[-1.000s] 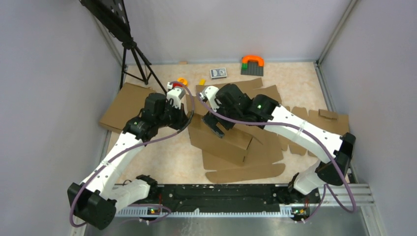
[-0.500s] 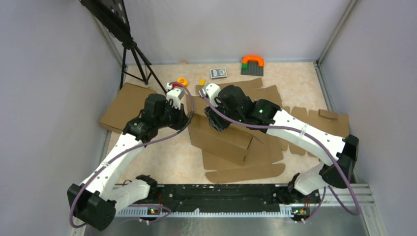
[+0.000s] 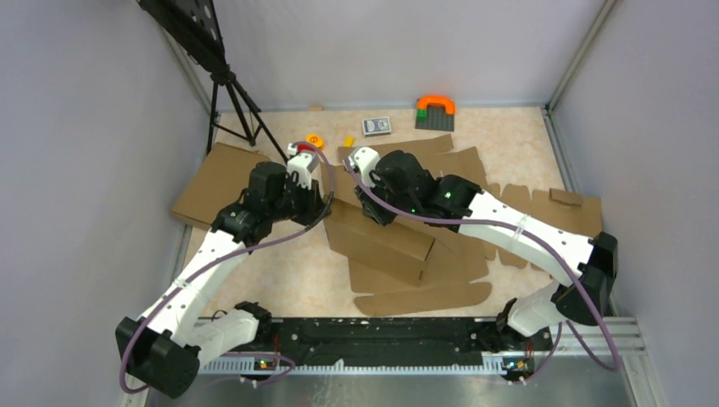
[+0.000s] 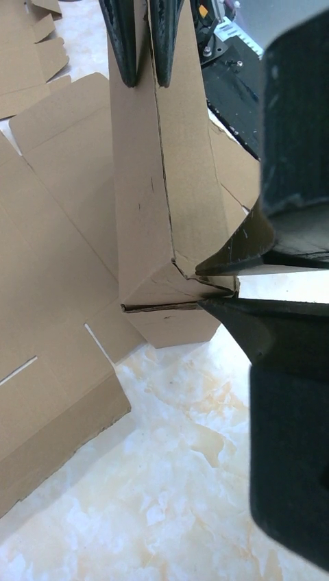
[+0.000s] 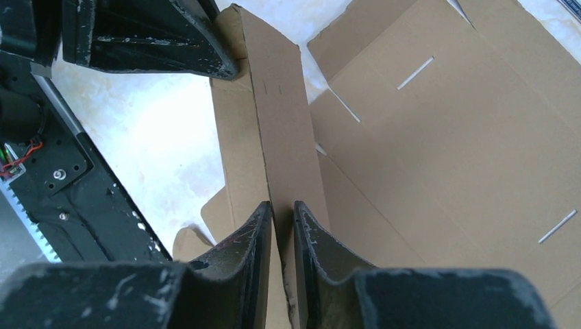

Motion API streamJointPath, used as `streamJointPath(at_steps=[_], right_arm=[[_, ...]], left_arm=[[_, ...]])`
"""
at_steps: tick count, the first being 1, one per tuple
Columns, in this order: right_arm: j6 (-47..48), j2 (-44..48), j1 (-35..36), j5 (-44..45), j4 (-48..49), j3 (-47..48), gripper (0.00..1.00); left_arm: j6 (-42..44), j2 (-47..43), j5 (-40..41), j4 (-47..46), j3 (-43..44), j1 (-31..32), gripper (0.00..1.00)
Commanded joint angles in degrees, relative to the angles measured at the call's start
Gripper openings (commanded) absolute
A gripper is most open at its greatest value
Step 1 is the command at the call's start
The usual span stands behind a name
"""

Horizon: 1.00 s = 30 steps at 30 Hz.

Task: Fold the paper box
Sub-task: Close the paper box at the center of the board.

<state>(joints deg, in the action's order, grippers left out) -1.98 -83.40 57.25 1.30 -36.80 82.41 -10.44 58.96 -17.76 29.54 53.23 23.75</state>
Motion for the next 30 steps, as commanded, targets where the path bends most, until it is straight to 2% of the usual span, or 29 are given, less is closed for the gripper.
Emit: streamJointPath(at_steps=[1, 6, 15, 20, 24, 29, 30], right_arm=[[0.69, 2.50, 0.40, -0.39, 1.67, -1.55, 0.17], [1.13, 2.55, 0.41, 0.44, 2.04, -2.45, 0.11], [2.92, 2.85, 0.40, 0.85, 2.70, -4.15, 0.05], [4.07, 2.84, 0.43, 0.62, 3.45, -5.21, 0.03], [4.97, 3.07, 0.45, 0.52, 3.61, -6.04, 0.03], [6.41, 3.74, 0.54, -0.61, 4.11, -7.03, 0.03], [6.83, 3.74, 0.73, -0.40, 4.08, -7.03, 0.03]], left_arm=[[0.57, 0.28, 0.56, 5.53, 1.28, 0.41, 0.24], [0.06, -0.56, 1.30, 6.30, 2.45, 0.41, 0.36], [1.40, -2.16, 6.01, 10.92, 6.00, 0.42, 0.46], [2.32, -2.69, 7.53, 13.58, 8.00, 0.42, 0.47], [4.99, -3.65, 5.54, 14.85, 10.46, 0.24, 0.43], [8.74, -3.02, 6.35, 17.68, 14.09, -0.13, 0.61], [9.44, -2.32, 6.26, 18.42, 14.66, -0.39, 0.62]])
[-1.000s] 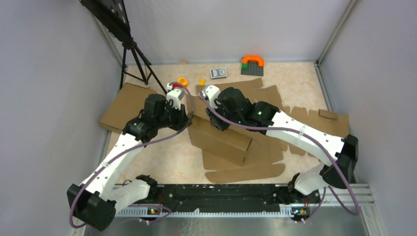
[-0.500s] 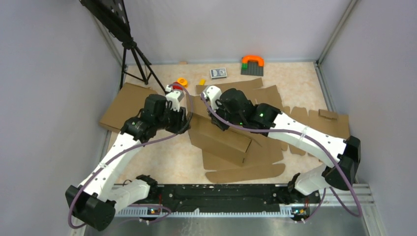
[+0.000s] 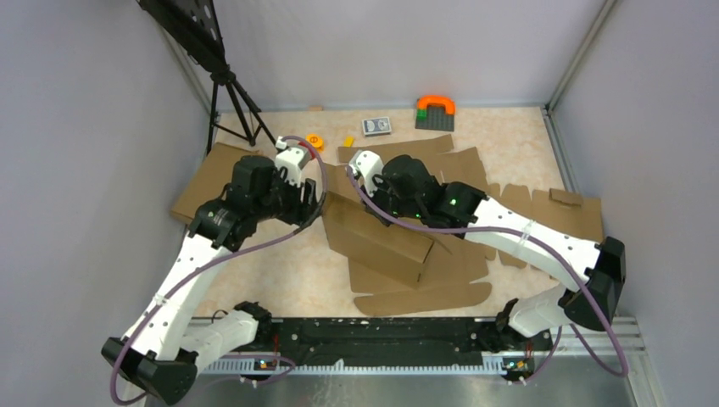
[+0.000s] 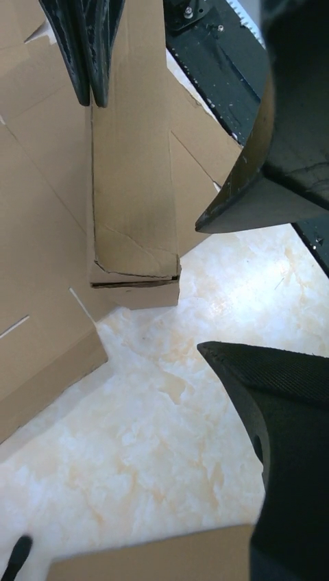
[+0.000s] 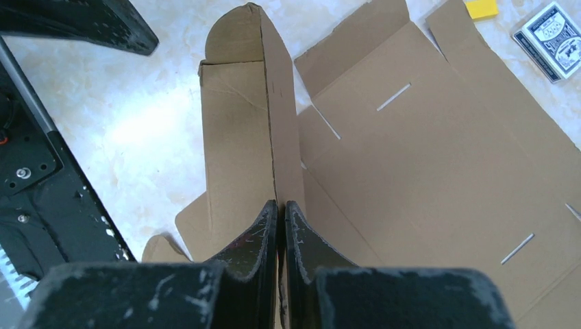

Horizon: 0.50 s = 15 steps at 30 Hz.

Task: Fold the paper box
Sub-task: Close the paper box at the center of the board.

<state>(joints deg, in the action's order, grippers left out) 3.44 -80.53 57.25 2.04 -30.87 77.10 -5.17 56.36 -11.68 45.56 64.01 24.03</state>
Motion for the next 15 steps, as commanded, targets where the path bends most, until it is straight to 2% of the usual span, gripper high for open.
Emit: streamJointPath(at_steps=[1, 4, 7, 11, 15], right_arm=[[2.00, 0.83, 1.15, -0.74, -2.04, -1.65, 0.03], [3.71, 1.03, 2.48, 1.43, -1.88, -2.06, 0.02], [4.12, 1.21, 2.77, 2.13, -1.53, -2.45, 0.02], [4.13, 1.22, 3.19, 2.86, -1.56, -2.44, 0.01], [4.12, 1.21, 3.37, 3.41, -1.66, -2.22, 0.01]], left_arm=[[4.43, 1.13, 0.18, 3.15, 4.51, -1.10, 0.61], [3.74, 3.43, -3.80, 3.15, 5.04, -3.22, 0.51], [1.84, 3.66, -9.20, -0.91, 3.41, -5.12, 0.40], [-0.43, 3.24, -12.45, -5.50, 1.51, -5.14, 0.40], [-0.24, 3.86, -14.86, -5.86, 0.62, -5.14, 0.40]])
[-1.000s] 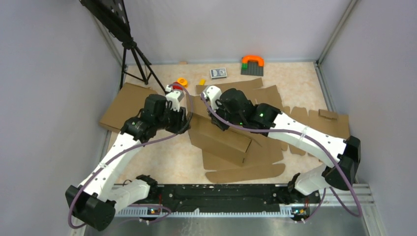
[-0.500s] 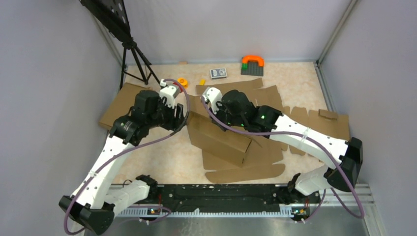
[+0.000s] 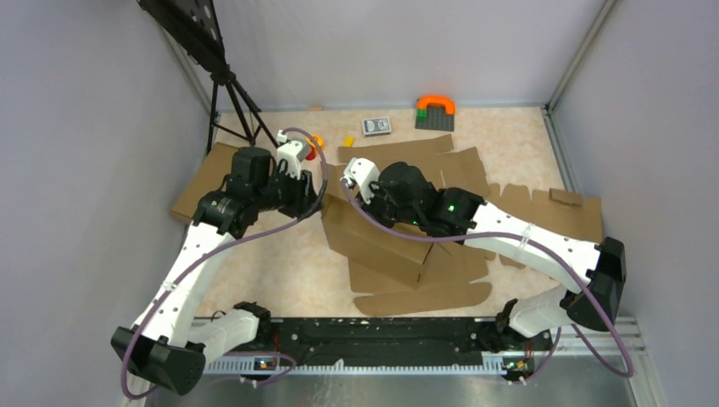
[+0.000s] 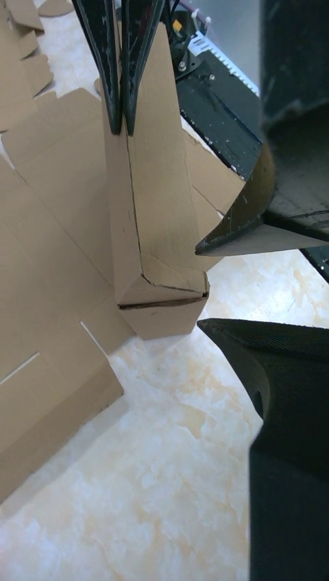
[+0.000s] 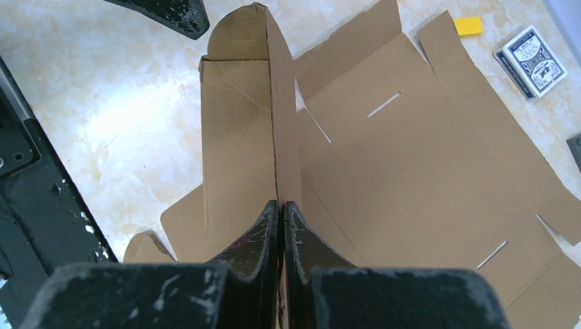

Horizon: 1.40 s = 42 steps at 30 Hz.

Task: Fold the paper box
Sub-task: Close the paper box at the center of the board.

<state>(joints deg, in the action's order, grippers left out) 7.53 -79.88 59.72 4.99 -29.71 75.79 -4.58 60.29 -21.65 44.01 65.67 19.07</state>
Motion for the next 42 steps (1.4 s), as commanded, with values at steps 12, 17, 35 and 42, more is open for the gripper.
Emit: streamJointPath(at_steps=[12, 17, 35, 42], right_arm=[[-0.06, 0.52, 1.10, 0.41, -2.99, -0.72, 0.00], [-0.13, 0.69, 1.12, 0.32, -3.10, -0.48, 0.01], [-1.64, 1.68, 1.14, 1.66, -4.93, -0.21, 0.48], [-6.96, 6.70, 1.10, 5.28, -8.05, 0.20, 0.93]], left_arm=[[-1.48, 0.02, -2.60, -8.23, -5.04, -0.17, 0.26], [-1.57, 0.18, -2.33, -8.59, -5.62, -0.17, 0.19], [-1.38, 1.28, -3.75, -9.28, -7.42, -0.11, 0.00], [-2.31, 0.71, -3.32, -9.29, -7.58, -0.09, 0.00]])
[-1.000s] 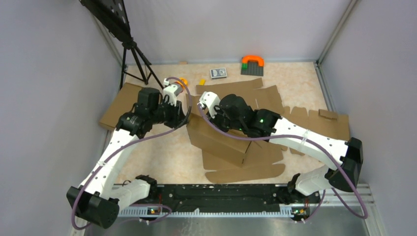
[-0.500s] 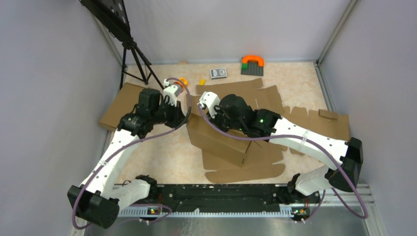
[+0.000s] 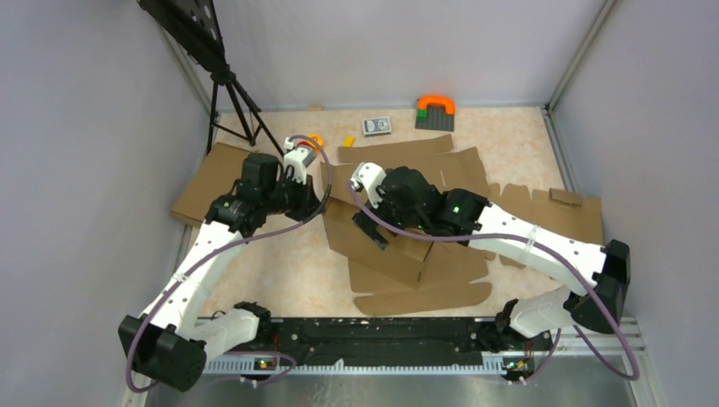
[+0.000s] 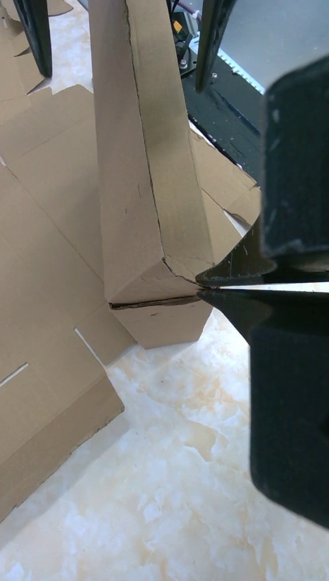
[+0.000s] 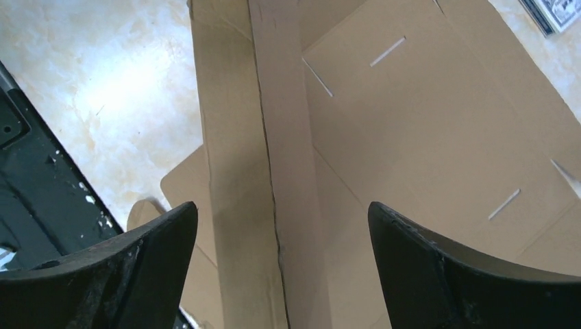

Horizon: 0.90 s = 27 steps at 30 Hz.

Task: Fold the paper box
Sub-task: Close the paper box at the center of the board.

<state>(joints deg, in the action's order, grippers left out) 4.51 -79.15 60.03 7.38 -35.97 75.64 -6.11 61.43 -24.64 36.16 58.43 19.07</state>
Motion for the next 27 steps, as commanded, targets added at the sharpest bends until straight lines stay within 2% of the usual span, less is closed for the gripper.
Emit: streamJointPath(at_steps=[1, 8, 13, 16, 21, 27], right_arm=[[-6.50, 7.07, 0.72, 3.65, -2.49, 0.49, 0.93], [-15.87, 13.65, 0.62, 8.45, -13.51, -0.12, 0.95], [-20.51, 20.44, 0.55, 4.78, -16.00, -5.61, 0.95], [-23.36, 22.88, 0.53, 3.08, -16.16, -9.61, 0.96], [-30.96, 26.25, 0.59, 6.56, -14.52, -15.29, 0.96], [-48.02, 33.41, -0.10, 11.81, -6.79, -24.35, 0.97]], left_arm=[[-0.89, -0.55, -0.32, -1.45, -0.34, -0.09, 0.00], [-2.65, -1.29, 0.58, -1.36, -0.73, -0.14, 0.00], [-4.82, -2.21, 1.96, -1.27, -1.41, -0.09, 0.00], [-5.60, -2.62, 2.18, -1.06, -1.65, -0.09, 0.00], [-6.47, -3.22, 1.98, -0.65, -1.74, -0.01, 0.00], [-7.10, -3.53, 2.25, 0.39, -1.53, 0.12, 0.00]])
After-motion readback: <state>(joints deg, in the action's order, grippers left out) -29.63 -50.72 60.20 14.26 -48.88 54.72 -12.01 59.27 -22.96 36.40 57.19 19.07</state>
